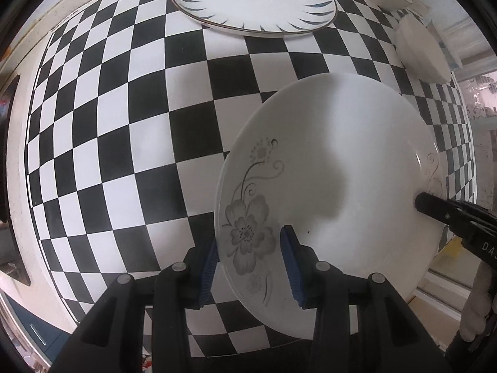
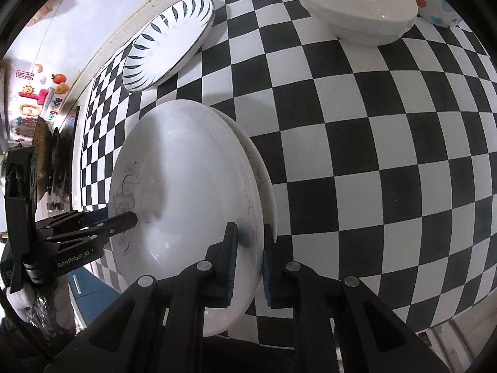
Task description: Organize plates and bowls
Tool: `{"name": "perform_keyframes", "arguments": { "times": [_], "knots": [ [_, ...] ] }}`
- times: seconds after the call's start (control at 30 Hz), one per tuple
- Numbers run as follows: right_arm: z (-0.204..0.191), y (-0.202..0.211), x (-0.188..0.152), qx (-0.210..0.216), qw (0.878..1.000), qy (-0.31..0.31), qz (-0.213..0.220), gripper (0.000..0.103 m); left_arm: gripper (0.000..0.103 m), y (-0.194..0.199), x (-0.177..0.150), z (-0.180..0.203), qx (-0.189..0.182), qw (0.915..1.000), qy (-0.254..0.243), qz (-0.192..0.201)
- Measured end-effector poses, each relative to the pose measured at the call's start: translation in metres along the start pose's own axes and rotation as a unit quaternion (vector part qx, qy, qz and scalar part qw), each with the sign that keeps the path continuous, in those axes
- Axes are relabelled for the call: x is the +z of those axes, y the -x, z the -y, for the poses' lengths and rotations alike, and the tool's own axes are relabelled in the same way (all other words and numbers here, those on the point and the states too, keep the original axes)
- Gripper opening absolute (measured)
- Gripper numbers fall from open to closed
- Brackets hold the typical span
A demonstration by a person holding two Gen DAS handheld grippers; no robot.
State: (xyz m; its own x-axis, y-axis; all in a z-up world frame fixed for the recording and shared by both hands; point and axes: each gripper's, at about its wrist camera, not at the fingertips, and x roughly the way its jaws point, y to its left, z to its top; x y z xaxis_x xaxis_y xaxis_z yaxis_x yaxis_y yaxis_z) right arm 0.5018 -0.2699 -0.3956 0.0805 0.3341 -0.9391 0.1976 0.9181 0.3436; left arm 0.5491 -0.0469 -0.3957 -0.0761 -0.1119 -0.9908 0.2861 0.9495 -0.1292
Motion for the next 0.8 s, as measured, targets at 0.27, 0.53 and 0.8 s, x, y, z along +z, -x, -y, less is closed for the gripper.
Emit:
{"name": "perform_keyframes", "arguments": {
  "times": [0.27,0.53,0.8],
  "knots": [
    [-0.006,0.001,0.008,-0.019,1.0,-0.006,-0.024,0.016,0.036,0.009,0.004,0.009,0.02,0.9998,0.0,0.001],
    [-0.011,0.0,0.009,-0.059,0.997,0.01,-0.05,0.016,0.036,0.014,0.012,0.014,0.026,0.9997,0.006,0.0],
    [-0.008,0.003,0.01,-0.039,0.998,0.004,-0.042,0.016,0.038,0.022,-0.004,0.007,0.031,0.9994,0.014,0.01]
  ]
}}
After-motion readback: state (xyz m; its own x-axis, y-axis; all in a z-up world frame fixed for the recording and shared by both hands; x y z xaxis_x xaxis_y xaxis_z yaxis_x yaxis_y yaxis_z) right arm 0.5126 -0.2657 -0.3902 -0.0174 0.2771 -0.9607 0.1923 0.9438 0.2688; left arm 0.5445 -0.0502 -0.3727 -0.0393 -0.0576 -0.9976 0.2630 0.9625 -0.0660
